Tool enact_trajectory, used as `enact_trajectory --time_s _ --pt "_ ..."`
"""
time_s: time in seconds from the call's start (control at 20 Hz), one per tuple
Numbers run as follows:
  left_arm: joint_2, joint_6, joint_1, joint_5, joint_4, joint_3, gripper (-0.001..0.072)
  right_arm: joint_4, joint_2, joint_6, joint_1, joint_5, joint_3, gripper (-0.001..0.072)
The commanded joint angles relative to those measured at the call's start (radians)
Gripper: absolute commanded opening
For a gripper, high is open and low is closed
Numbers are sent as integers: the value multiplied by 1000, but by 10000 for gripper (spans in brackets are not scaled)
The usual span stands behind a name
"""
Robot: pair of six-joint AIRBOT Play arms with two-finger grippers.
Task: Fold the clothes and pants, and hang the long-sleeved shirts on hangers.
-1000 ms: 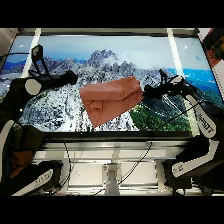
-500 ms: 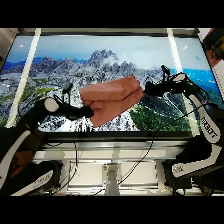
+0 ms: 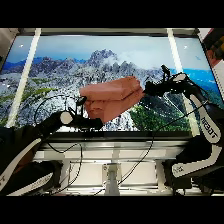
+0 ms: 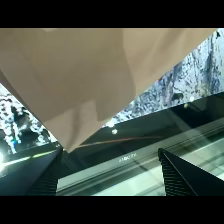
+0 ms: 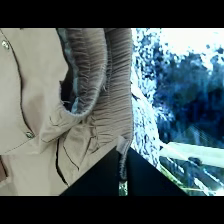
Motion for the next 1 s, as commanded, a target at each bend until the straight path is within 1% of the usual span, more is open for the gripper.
enact_trajectory --time_s 0.0,0.1,0.25,0.4,0.5,0.55,0.6,0.65,0.7,0.75,0.8,0.85,0.95 --pt "-7 -4 2 14 34 -5 700 1 1 0 1 4 0 23" --pt "-7 -26 13 14 50 -5 700 1 1 0 1 5 0 22" --pt "-12 -29 14 15 54 -5 700 1 1 0 1 5 0 22" --pt "-54 -83 10 51 52 -5 700 1 1 0 1 5 0 23" --pt "-94 -95 10 77 -28 -5 699 1 1 0 1 11 0 23" --pt "-108 -89 6 105 -77 -5 698 1 1 -1 1 13 0 23" --pt "-114 -89 2 144 -95 -5 695 1 3 -5 1 12 0 23" --pt "-117 -89 -5 185 -97 -5 627 0 9 -19 1 11 0 23" --pt "-117 -90 -9 222 -97 -5 466 0 17 -29 1 11 0 23" --pt "-117 -90 -9 247 -97 -3 247 0 29 -36 1 11 0 23" --pt "-116 -89 -9 268 -97 -2 49 -1 44 -45 1 12 0 23" --pt "-113 -90 -8 290 -97 1 13 -4 60 -45 1 11 0 23" --pt "-85 -80 -8 321 -96 22 13 -32 104 -46 1 17 0 23"
